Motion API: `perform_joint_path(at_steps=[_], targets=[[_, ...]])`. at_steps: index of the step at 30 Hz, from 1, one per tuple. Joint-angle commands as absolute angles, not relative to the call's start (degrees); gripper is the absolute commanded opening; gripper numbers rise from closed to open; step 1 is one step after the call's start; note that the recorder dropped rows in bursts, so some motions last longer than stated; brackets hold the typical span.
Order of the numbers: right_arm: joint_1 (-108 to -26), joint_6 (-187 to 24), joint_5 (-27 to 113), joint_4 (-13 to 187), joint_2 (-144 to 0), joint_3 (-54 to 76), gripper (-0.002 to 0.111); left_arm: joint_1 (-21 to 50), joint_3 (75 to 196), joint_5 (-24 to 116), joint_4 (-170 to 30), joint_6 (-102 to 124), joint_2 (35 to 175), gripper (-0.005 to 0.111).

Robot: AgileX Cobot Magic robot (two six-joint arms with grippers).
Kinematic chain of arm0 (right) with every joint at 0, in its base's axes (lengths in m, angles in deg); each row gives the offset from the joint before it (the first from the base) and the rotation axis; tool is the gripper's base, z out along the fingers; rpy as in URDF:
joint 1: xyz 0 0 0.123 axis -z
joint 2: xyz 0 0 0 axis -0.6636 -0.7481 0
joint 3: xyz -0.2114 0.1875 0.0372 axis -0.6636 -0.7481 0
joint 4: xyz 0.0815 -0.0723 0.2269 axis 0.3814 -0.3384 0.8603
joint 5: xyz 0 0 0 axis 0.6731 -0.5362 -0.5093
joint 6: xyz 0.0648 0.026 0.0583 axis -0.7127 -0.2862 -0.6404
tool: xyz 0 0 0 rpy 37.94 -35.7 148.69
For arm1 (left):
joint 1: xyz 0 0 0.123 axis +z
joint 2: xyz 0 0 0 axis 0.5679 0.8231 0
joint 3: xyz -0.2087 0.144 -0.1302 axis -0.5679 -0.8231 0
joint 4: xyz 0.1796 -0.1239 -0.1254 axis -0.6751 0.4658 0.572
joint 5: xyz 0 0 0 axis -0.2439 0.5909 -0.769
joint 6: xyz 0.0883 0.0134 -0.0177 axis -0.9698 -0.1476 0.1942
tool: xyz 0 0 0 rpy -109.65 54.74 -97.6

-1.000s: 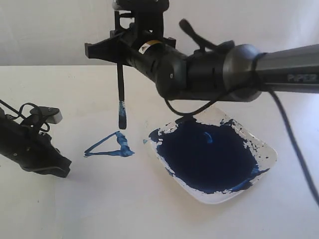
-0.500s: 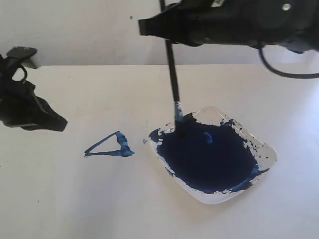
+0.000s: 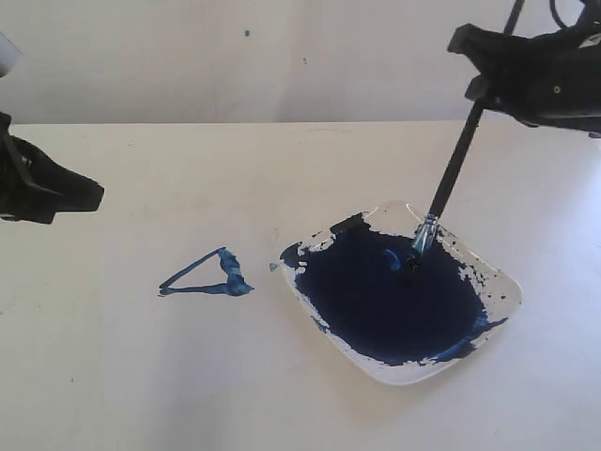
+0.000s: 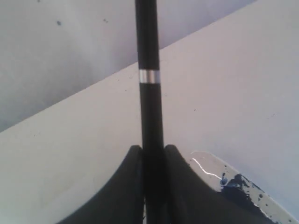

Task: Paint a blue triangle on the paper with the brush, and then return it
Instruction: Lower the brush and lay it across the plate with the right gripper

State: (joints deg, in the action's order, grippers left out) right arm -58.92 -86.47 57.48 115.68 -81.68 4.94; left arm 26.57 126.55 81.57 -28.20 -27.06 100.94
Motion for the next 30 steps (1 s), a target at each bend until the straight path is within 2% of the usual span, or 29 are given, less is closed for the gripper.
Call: perform_joint_path(at_steps=[1, 6, 15, 30], targets=[[-56.17, -87.90, 56.29, 117.83, -81.77, 4.58, 0.000, 26.49, 126.14, 82.32, -24.01, -27.29, 100.45, 0.000], [-52.73, -90.04, 54.61, 131.72, -89.08, 2.45, 0.000, 26.49, 126.14, 83.21, -24.02, -28.41, 100.45, 0.000], [-52.73, -95.40, 49.74, 131.96, -96.03, 2.45, 0.000, 26.49, 126.14, 83.34, -23.92, -28.45, 100.45, 0.000], [-53.06, -97.26, 50.27, 131.55, -103.72, 2.45, 0.000, 26.49, 126.14, 83.21, -23.92, -28.45, 100.45, 0.000]])
